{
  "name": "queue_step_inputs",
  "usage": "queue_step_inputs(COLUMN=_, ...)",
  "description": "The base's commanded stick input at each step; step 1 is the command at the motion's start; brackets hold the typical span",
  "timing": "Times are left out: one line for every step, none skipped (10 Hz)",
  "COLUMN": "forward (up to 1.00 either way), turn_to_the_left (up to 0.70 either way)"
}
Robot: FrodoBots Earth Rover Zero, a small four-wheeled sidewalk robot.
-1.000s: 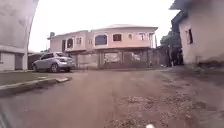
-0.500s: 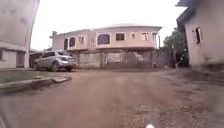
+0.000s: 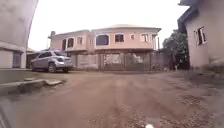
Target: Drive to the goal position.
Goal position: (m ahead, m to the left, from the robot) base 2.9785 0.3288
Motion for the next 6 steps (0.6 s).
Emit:
queue_step_inputs(forward=0.70, turn_to_the_left=0.00)
queue_step_inputs(forward=0.70, turn_to_the_left=0.00)
queue_step_inputs(forward=0.70, turn_to_the_left=0.00)
queue_step_inputs(forward=0.70, turn_to_the_left=0.00)
queue_step_inputs(forward=0.70, turn_to_the_left=0.00)
queue_step_inputs(forward=0.70, turn_to_the_left=0.00)
